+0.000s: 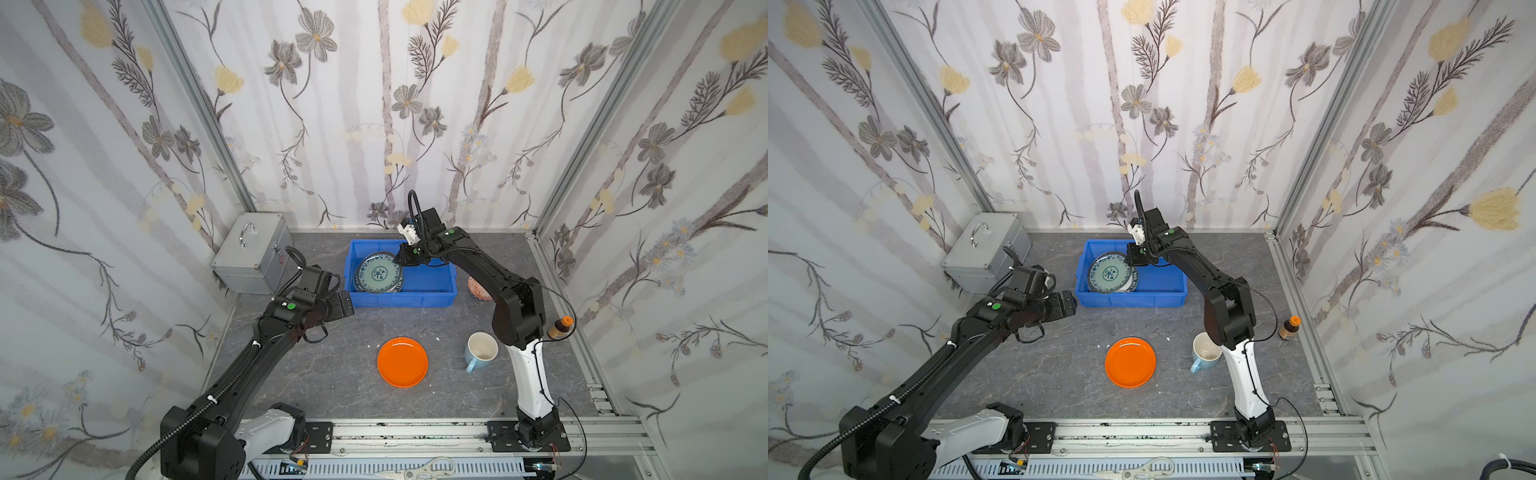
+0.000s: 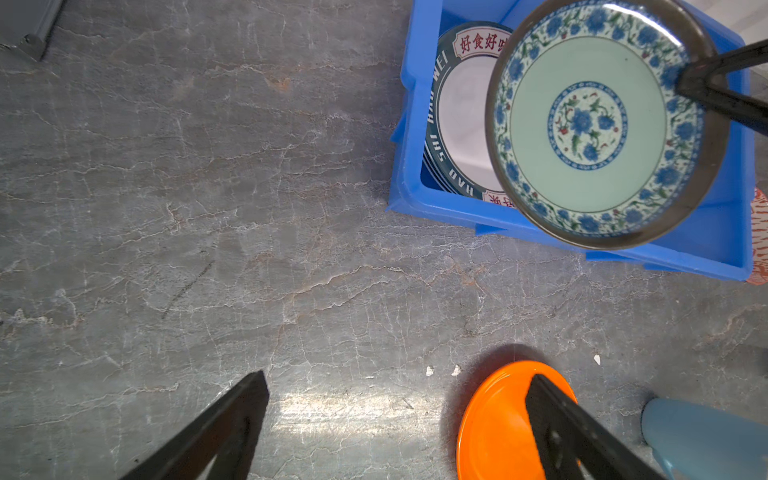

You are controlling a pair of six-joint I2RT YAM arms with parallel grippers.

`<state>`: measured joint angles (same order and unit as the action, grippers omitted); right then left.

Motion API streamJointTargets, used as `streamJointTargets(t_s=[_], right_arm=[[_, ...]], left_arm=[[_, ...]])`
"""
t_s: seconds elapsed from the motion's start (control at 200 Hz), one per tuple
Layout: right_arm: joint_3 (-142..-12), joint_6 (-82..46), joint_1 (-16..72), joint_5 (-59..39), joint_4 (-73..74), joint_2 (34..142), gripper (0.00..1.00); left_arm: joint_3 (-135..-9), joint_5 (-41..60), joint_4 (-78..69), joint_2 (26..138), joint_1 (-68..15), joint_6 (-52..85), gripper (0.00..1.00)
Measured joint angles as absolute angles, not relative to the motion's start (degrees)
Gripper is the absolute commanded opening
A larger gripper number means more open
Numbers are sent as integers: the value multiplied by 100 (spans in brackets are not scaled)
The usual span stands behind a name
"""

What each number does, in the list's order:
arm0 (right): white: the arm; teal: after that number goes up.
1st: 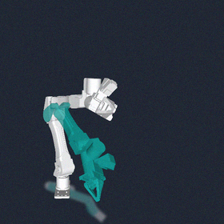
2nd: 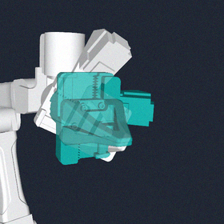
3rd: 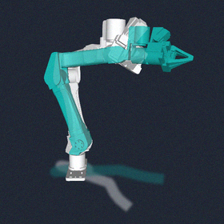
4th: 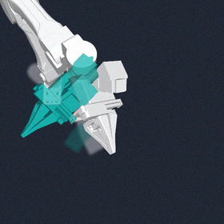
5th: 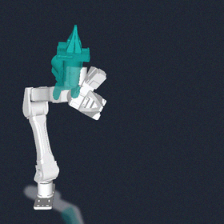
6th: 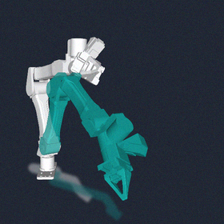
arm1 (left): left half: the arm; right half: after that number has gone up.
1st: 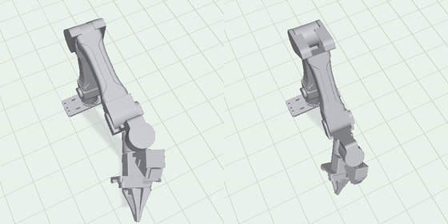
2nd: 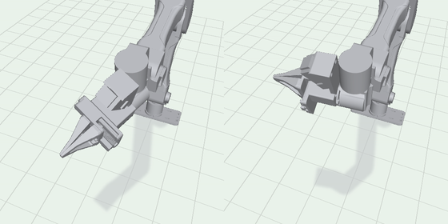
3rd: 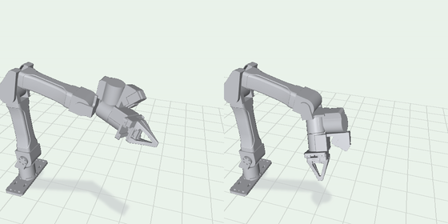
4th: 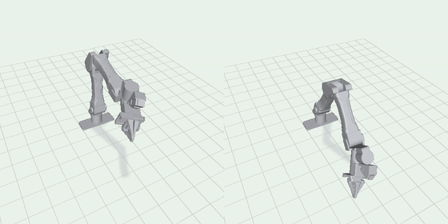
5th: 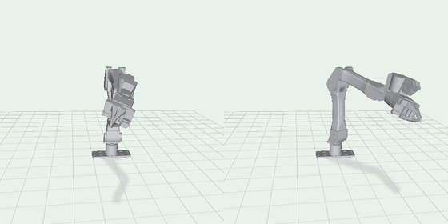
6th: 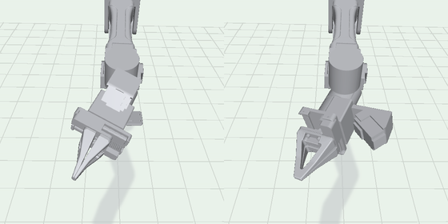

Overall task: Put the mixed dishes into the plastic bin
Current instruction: 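Lower the blue-floral plate onto the stacked plates in the bin and open right gripper, then move both grippers down to the rim of the orange plate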

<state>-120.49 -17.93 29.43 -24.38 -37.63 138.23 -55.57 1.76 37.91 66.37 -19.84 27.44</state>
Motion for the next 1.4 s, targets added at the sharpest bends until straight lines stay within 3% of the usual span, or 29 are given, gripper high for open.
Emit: streamJointTargets(t_s=[0.664,0.859,0.994,1.184,1.399], right_arm=[[-12383,-2095,2650,-2818,-2969,14982,12],[-12573,-2193,2639,-2936,-2790,15246,20],[-12602,-2198,2626,-2963,-2777,15246,41],[-12608,-2115,2571,-2923,-2893,15176,48],[-12411,-1872,2543,-2646,-3170,14571,46]], left_arm=[[-5544,401,3575,7091,-1811,2744,100],[-5522,416,3564,7124,-1804,2744,100],[-5522,419,3564,7126,-1804,2744,100],[-5494,475,3557,7144,-1802,2744,100],[-5376,611,3546,6932,-1802,2759,100]])
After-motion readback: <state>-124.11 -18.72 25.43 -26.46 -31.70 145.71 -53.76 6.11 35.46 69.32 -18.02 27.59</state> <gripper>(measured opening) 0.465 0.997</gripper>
